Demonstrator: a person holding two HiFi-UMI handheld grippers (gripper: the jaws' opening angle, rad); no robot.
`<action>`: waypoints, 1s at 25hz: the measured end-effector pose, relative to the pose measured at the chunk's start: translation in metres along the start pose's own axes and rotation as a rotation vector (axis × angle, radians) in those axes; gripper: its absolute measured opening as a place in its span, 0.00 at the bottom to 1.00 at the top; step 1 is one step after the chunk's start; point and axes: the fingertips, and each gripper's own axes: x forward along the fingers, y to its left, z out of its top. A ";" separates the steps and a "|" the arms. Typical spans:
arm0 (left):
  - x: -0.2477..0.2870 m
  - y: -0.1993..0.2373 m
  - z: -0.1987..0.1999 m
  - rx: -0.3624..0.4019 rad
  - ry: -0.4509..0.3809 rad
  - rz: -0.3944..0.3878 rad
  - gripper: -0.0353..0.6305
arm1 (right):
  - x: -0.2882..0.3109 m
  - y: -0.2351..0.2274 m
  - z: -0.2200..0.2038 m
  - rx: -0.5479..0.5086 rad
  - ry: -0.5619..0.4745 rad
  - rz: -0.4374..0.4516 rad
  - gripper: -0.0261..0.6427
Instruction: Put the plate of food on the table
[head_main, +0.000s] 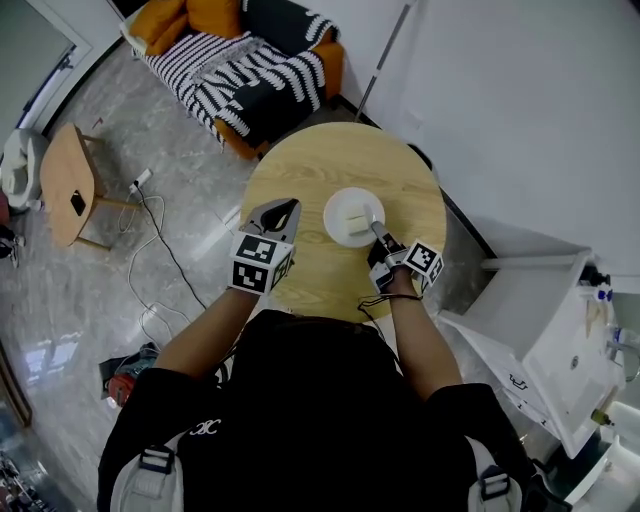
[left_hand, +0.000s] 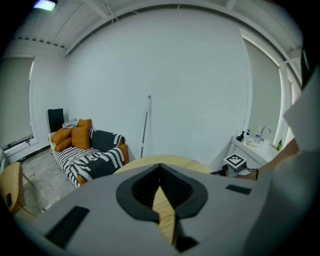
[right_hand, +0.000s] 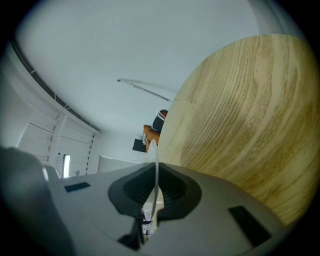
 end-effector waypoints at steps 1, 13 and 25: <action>-0.001 0.000 -0.001 -0.002 0.003 0.001 0.06 | 0.001 -0.001 0.000 0.001 -0.002 0.004 0.07; -0.014 0.003 -0.011 -0.009 0.011 0.014 0.06 | 0.016 -0.014 -0.014 0.005 0.025 -0.031 0.07; -0.028 0.018 -0.020 -0.030 0.015 0.047 0.06 | 0.024 -0.030 -0.023 -0.004 0.037 -0.113 0.07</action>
